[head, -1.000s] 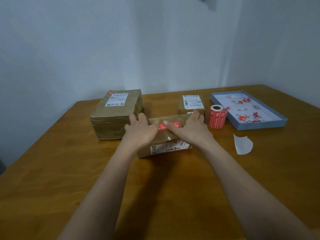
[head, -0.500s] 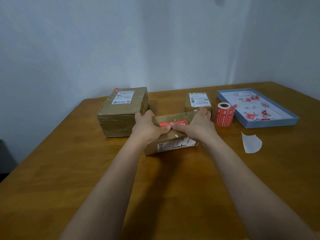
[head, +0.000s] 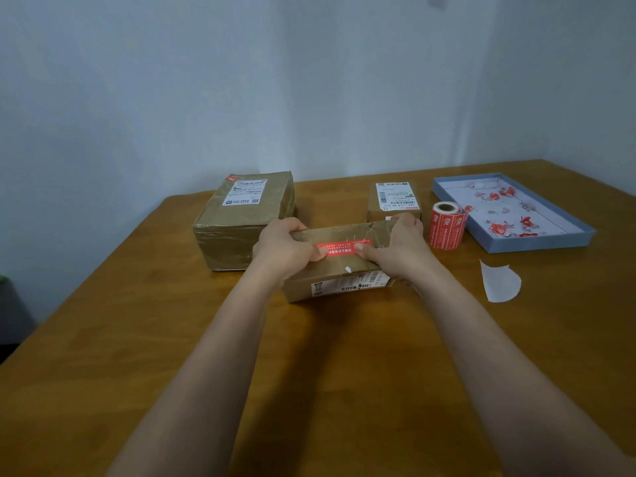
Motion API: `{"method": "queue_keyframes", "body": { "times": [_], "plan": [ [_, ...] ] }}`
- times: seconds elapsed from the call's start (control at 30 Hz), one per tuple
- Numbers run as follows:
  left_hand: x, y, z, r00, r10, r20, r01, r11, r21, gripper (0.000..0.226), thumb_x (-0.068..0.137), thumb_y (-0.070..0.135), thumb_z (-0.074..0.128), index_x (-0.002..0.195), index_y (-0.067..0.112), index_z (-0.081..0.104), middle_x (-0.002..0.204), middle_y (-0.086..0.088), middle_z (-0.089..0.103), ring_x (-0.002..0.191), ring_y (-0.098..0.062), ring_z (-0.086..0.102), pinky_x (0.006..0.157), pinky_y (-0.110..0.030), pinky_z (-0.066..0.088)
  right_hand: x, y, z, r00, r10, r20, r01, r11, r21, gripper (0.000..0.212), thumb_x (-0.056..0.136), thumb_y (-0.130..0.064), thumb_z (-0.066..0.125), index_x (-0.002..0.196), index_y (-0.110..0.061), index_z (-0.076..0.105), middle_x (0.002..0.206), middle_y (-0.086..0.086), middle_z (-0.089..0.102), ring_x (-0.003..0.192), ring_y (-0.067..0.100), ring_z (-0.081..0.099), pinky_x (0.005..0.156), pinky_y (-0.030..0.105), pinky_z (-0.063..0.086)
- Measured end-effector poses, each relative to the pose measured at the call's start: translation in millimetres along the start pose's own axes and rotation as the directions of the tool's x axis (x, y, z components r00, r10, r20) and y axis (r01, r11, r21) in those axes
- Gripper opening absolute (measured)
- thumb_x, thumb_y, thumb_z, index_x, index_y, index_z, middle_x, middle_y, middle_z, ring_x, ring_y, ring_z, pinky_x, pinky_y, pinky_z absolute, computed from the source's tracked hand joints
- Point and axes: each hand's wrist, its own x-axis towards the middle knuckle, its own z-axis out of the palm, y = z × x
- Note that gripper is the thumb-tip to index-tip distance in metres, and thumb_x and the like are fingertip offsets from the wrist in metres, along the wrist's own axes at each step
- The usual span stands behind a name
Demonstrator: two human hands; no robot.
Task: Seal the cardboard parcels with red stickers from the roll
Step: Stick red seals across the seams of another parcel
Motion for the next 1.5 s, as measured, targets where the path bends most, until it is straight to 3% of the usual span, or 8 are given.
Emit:
{"method": "queue_keyframes", "body": {
  "times": [0.33,0.43,0.6,0.8,1.07,1.17,1.37,1.5],
  "plan": [
    [-4.2,-3.6,-7.0,0.992,0.070,0.104,-0.066,0.997,-0.041,0.033,0.095,0.010,0.057,0.127,0.019,0.059,0.109,0.001,0.058,0.091,-0.010,0.055,0.063,-0.022,0.047,-3.0,6.7,-3.7,1.000,-0.017,0.006,0.016,0.993,0.116,0.068,0.091,-0.023,0.063,0.145,-0.011,0.023,0.150,0.008,0.023,0.128,0.029,0.041,0.094,0.038,0.042],
    [-6.8,-4.5,-4.5,0.993,0.045,0.106,-0.037,0.997,-0.073,0.034,0.097,0.022,0.054,0.131,0.020,0.054,0.140,-0.003,0.035,0.118,-0.020,0.043,0.084,-0.030,0.046,-5.9,10.5,-0.6,0.999,-0.021,0.032,0.015,0.978,0.207,0.071,0.095,-0.026,0.057,0.150,-0.018,0.014,0.155,0.006,0.014,0.136,0.029,0.032,0.103,0.040,0.039],
    [-5.3,-11.9,9.2,0.992,0.129,0.001,-0.127,0.977,0.169,0.063,0.078,0.064,0.065,0.122,0.022,0.050,0.127,0.002,0.032,0.109,-0.020,0.050,0.088,-0.034,0.049,-11.8,6.5,11.3,0.999,0.008,-0.053,0.000,0.989,0.146,0.107,0.071,-0.066,0.069,0.148,-0.017,0.013,0.152,0.009,0.019,0.138,0.033,0.029,0.104,0.050,0.038],
    [-2.8,-16.3,11.4,0.977,0.191,-0.097,-0.165,0.959,0.228,0.043,0.078,0.058,0.069,0.107,0.029,0.054,0.119,0.004,0.042,0.108,-0.024,0.055,0.080,-0.032,0.044,-9.3,8.6,17.1,0.985,-0.018,-0.173,0.040,0.991,0.124,0.088,0.073,-0.054,0.075,0.137,-0.014,0.029,0.141,0.006,0.032,0.128,0.030,0.040,0.094,0.042,0.043],
    [-6.5,-14.4,2.0,0.974,0.223,-0.042,-0.210,0.956,0.206,0.026,0.093,0.037,0.061,0.116,0.025,0.059,0.122,0.003,0.044,0.114,-0.021,0.050,0.098,-0.042,0.047,-6.2,11.0,11.1,0.988,-0.043,-0.150,0.066,0.987,0.148,0.062,0.088,-0.033,0.067,0.135,-0.012,0.033,0.139,0.006,0.033,0.122,0.026,0.045,0.095,0.037,0.044],
    [-6.1,-14.2,-2.5,0.987,0.158,0.034,-0.160,0.981,0.109,0.029,0.099,0.029,0.050,0.127,0.023,0.055,0.139,-0.001,0.035,0.126,-0.024,0.041,0.099,-0.041,0.046,-9.6,13.4,4.3,0.989,-0.092,-0.113,0.107,0.985,0.135,0.055,0.096,-0.030,0.056,0.141,-0.011,0.030,0.144,0.008,0.030,0.111,0.020,0.047,0.079,0.025,0.041],
    [-8.0,-18.2,4.3,0.986,0.162,0.043,-0.167,0.971,0.173,0.060,0.075,0.056,0.073,0.120,0.026,0.048,0.127,0.002,0.030,0.112,-0.020,0.048,0.094,-0.039,0.052,-20.1,12.5,9.8,0.997,-0.040,-0.065,0.045,0.996,0.080,0.115,0.067,-0.060,0.076,0.149,-0.014,0.010,0.154,0.010,0.019,0.138,0.030,0.031,0.104,0.047,0.039],
    [-9.7,-19.2,7.8,0.981,0.190,-0.021,-0.183,0.965,0.185,0.055,0.073,0.050,0.078,0.115,0.027,0.051,0.127,0.001,0.034,0.111,-0.021,0.050,0.091,-0.039,0.053,-23.3,10.7,11.9,0.990,-0.030,-0.140,0.041,0.996,0.076,0.110,0.064,-0.052,0.082,0.144,-0.012,0.019,0.148,0.008,0.027,0.134,0.028,0.036,0.099,0.042,0.043]
  ]
}}
